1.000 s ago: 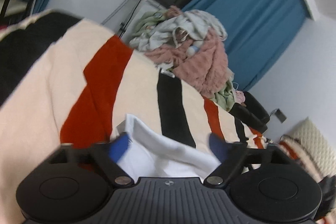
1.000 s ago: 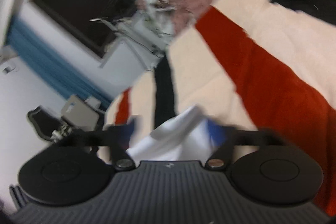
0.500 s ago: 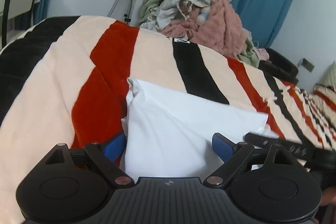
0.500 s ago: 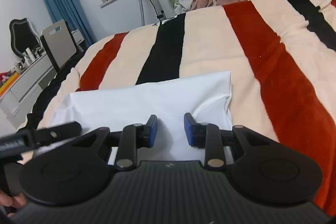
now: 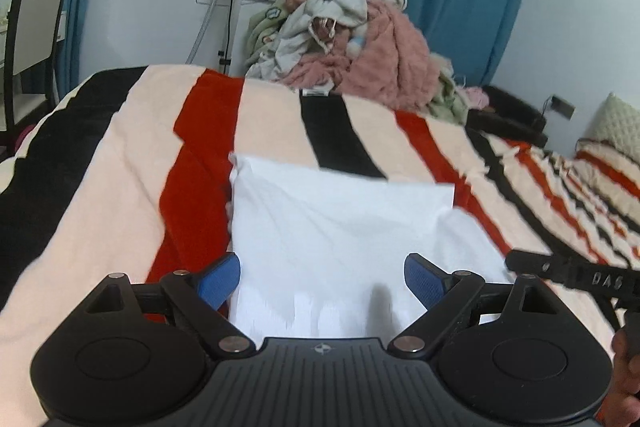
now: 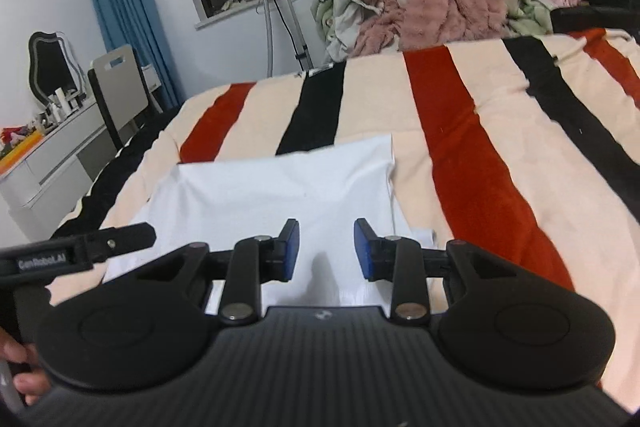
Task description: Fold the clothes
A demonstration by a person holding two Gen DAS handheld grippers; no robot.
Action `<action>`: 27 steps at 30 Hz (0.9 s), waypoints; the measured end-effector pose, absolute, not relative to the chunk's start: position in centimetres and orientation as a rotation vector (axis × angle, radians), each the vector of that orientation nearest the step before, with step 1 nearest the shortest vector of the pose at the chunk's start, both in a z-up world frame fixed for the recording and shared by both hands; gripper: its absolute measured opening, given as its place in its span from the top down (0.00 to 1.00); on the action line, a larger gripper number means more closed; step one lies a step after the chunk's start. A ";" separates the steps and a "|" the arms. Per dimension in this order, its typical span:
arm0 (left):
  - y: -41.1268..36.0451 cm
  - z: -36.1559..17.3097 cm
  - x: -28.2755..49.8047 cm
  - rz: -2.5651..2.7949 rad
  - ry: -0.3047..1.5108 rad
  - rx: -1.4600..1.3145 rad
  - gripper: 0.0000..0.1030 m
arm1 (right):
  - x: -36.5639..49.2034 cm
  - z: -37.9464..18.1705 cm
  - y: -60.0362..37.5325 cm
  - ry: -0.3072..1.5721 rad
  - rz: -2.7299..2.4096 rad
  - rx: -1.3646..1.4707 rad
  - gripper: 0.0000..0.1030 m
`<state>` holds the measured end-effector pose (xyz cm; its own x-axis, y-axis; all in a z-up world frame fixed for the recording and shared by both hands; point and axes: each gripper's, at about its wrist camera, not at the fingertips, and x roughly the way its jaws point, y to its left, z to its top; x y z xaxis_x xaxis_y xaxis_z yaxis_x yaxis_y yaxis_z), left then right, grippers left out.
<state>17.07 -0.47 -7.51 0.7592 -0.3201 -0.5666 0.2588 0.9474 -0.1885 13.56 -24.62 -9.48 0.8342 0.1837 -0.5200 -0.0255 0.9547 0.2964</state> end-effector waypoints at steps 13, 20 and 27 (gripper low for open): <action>1.7 -6.9 12.1 -0.283 0.687 -0.283 0.11 | 13.6 -13.2 -24.7 0.714 0.063 0.339 0.67; 3.2 -9.8 11.1 -0.367 0.860 -0.582 0.09 | 13.7 -13.2 -24.4 0.715 0.042 0.348 0.67; 5.5 -13.2 15.0 -0.182 0.818 -0.826 0.33 | 13.6 -13.2 -24.3 0.709 0.027 0.361 0.67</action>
<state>15.04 5.49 -13.18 0.6875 -0.4438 -0.5748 -0.1577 0.6814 -0.7147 13.61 -24.31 -13.17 0.7611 0.1451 -0.6322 0.0975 0.9380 0.3326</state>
